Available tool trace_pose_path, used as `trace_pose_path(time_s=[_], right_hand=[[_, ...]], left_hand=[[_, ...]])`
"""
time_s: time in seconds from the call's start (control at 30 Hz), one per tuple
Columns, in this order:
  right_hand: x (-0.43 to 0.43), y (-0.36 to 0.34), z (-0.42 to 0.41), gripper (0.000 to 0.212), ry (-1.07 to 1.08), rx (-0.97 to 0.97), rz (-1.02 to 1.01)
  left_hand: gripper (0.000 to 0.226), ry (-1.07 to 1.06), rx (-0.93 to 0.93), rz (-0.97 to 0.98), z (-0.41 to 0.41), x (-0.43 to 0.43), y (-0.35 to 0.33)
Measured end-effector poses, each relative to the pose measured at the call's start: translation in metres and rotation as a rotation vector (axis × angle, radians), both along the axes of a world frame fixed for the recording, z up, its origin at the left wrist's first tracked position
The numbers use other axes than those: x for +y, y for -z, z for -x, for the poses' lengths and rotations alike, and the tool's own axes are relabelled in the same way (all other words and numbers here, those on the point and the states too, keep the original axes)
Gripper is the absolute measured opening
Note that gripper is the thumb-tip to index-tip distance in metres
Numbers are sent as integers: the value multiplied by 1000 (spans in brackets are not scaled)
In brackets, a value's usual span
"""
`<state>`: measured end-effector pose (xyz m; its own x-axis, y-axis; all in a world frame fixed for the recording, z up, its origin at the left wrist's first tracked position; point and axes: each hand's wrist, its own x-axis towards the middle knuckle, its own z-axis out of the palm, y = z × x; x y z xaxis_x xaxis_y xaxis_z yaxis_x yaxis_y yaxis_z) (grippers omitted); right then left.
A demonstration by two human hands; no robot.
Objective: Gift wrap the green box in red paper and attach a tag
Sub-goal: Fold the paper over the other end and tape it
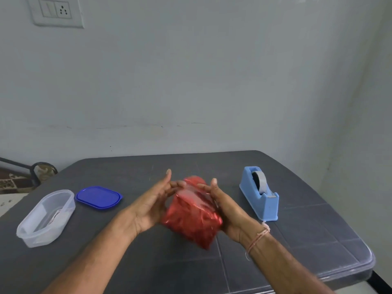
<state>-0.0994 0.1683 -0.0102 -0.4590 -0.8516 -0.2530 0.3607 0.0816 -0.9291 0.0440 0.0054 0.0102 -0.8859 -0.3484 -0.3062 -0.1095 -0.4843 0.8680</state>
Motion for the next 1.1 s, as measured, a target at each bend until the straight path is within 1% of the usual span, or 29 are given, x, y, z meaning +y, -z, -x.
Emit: trace_pose_path(time_s=[0.03, 0.07, 0.1, 0.13, 0.17, 0.23, 0.3, 0.37, 0.47, 0.53, 0.63, 0.73, 0.8, 0.9, 0.93, 0.97, 1.0, 1.1], right_hand=[[-4, 6, -2, 54, 20, -53, 14], [-8, 10, -4, 59, 55, -78, 30], [-11, 16, -4, 69, 90, -82, 45], [-13, 20, -4, 76, 113, -69, 58], [-14, 23, -3, 78, 135, -57, 70], [-14, 27, -2, 74, 167, -72, 88], [-15, 28, 0, 70, 167, -86, 112], [-16, 27, 1, 71, 161, -56, 157], [-15, 10, -1, 62, 152, 50, 238], [-15, -4, -1, 60, 143, 165, 288], [-15, -12, 6, 66, 158, 356, 342], [-10, -8, 13, 74, 124, 476, 336], [-8, -5, 19, 79, 109, 537, 320], [-6, -4, 25, 87, 76, 606, 285], [-5, -4, 27, 89, 67, 618, 282], [-5, -5, 29, 90, 65, 624, 280], [-5, -4, 30, 91, 62, 628, 278], [-6, -5, 31, 97, 76, 657, 271]], left_hand=[[49, -1, 7, 61, 2, 5, 3], [45, -2, 1, 131, 5, 10, 6], [46, -13, -18, 190, 5, 14, 8], [51, -32, -40, 233, 5, 15, 11], [56, -51, -62, 248, 4, 18, 11], [71, -84, -62, 218, 1, 18, 16], [93, -120, -22, 171, 0, 17, 23], [100, -156, 25, 180, 2, 19, 25], [96, -183, 54, 325, 10, 20, 19], [86, -162, 109, 370, 13, 19, 16], [80, -83, 168, 425, 12, 14, 15], [80, -28, 193, 490, 10, 11, 16], [86, -67, 217, 556, 11, 13, 7], [107, -198, 280, 695, 13, 13, -15], [110, -234, 306, 734, 13, 13, -22], [109, -266, 319, 815, 14, 12, -31], [104, -312, 321, 954, 14, 11, -37], [71, -467, 279, 1574, 19, 11, -61]])
